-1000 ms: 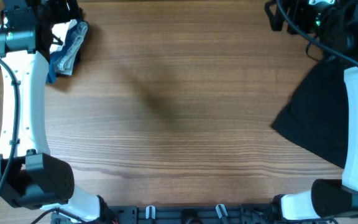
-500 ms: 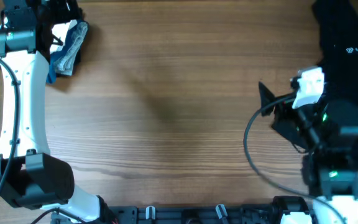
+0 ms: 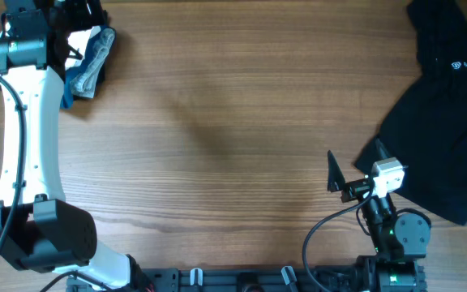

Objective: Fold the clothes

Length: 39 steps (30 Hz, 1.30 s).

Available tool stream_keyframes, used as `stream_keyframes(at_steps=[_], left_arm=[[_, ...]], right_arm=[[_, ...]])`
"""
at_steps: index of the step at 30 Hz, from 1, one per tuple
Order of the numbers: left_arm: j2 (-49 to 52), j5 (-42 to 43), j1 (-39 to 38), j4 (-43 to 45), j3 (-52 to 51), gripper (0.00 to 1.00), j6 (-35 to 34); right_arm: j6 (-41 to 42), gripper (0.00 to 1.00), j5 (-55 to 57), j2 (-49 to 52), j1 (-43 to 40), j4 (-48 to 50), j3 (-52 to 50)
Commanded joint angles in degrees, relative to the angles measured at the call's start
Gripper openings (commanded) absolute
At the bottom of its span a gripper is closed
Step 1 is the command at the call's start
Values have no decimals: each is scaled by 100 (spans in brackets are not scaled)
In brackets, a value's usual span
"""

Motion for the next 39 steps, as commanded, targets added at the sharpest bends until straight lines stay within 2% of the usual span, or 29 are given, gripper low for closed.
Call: stream_keyframes(at_steps=[1,4,30,32,35,36,39], left_arm=[[24,-33,-9,15,-4,100,-35],[24,-33,-9,17,-4,100,-35],[-24,-37,-17,-96,-4,100,9],[-284,-35,-83,-520,-44,100,9],[-1198,-31,-181,-393,-719,100,4],[-1458,-28,-203,-238,-981,100,-4],[-2946,273,-273,988,-2813,100,-46]], right_arm=[[299,100,72,-374,15,-168,-212],[280,100,162,-691,13,-356,-212],[293,100,160,-680,13,-376,-210],[293,100,160,-680,13,-376,-210],[293,100,160,-680,13,-378,-210],[293,100,160,-680,13,-376,-210],[293,100,160,-680,13,-376,-210]])
